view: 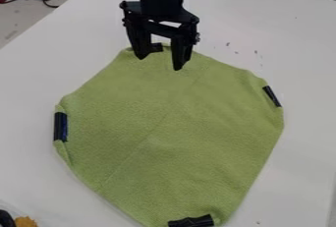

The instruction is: Fold the cloth from bottom left to right

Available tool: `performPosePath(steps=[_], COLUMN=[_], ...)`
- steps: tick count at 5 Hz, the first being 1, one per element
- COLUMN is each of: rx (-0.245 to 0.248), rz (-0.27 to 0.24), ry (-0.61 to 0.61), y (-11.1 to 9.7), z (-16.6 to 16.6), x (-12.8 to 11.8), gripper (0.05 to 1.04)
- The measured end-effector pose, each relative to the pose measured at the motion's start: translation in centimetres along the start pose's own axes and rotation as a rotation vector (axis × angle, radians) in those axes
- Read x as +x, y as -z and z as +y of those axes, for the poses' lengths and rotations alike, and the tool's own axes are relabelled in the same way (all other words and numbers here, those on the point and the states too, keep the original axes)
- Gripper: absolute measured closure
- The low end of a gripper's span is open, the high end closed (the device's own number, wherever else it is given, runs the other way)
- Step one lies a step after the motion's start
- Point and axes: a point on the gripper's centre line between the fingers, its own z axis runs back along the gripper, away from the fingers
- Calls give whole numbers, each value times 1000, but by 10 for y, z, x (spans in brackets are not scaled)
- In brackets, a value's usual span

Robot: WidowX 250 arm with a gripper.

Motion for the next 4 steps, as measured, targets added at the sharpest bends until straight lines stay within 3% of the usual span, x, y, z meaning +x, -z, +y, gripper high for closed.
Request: performPosePath(steps=[1,2,3,4], rx=[-7,-13,-14,24], rz=[30,21,-32,-54], ry=[-2,-45,-96,-171], y=[9,16,11,19], z=[0,13,37,70], x=[-4,-11,-21,-41], gripper=[83,83,83,83])
